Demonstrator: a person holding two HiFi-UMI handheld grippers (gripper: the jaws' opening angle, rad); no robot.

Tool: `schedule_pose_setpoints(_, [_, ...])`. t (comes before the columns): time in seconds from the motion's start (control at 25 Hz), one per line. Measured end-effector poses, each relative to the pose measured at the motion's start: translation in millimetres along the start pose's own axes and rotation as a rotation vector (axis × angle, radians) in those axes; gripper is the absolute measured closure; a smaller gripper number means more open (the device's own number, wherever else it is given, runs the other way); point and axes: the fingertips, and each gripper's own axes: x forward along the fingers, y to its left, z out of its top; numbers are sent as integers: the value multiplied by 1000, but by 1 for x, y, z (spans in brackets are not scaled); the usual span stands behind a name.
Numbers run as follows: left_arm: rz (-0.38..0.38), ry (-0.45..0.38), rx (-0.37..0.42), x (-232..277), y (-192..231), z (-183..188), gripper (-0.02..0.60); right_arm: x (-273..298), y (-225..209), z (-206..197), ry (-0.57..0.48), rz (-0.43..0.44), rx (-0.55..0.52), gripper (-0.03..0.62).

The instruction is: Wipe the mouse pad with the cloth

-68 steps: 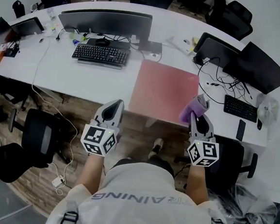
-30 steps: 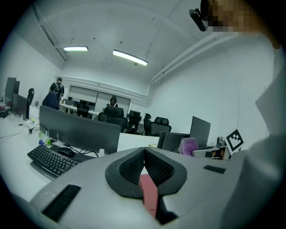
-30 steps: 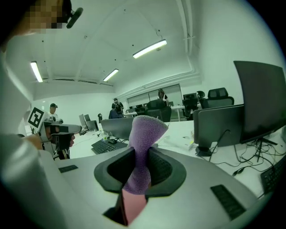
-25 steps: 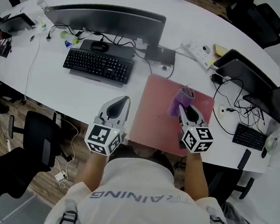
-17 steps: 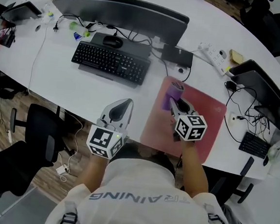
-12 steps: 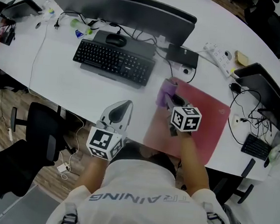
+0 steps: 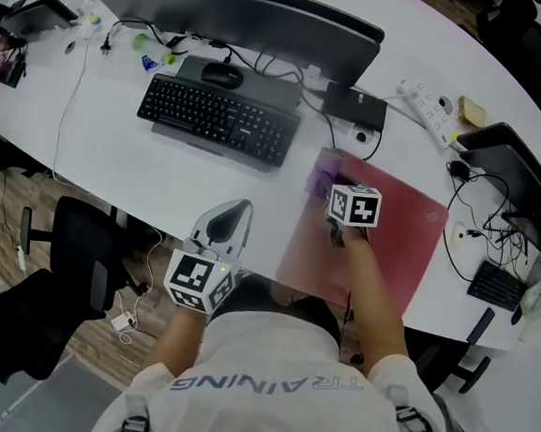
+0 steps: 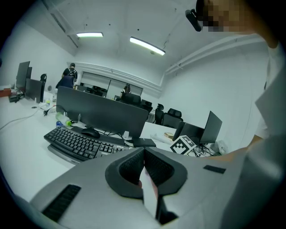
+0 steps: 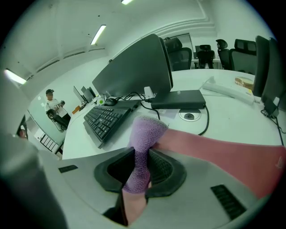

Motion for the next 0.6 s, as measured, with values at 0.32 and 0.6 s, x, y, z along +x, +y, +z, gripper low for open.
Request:
schedule_pose_setpoints(0.32, [-5, 1, 20, 11, -32, 4, 551, -21, -37, -5, 22, -30, 27, 498])
schedule_pose_setpoints(0.6, [-23, -11, 65, 22, -81, 11, 551, -54, -87, -22, 42, -73, 1, 497])
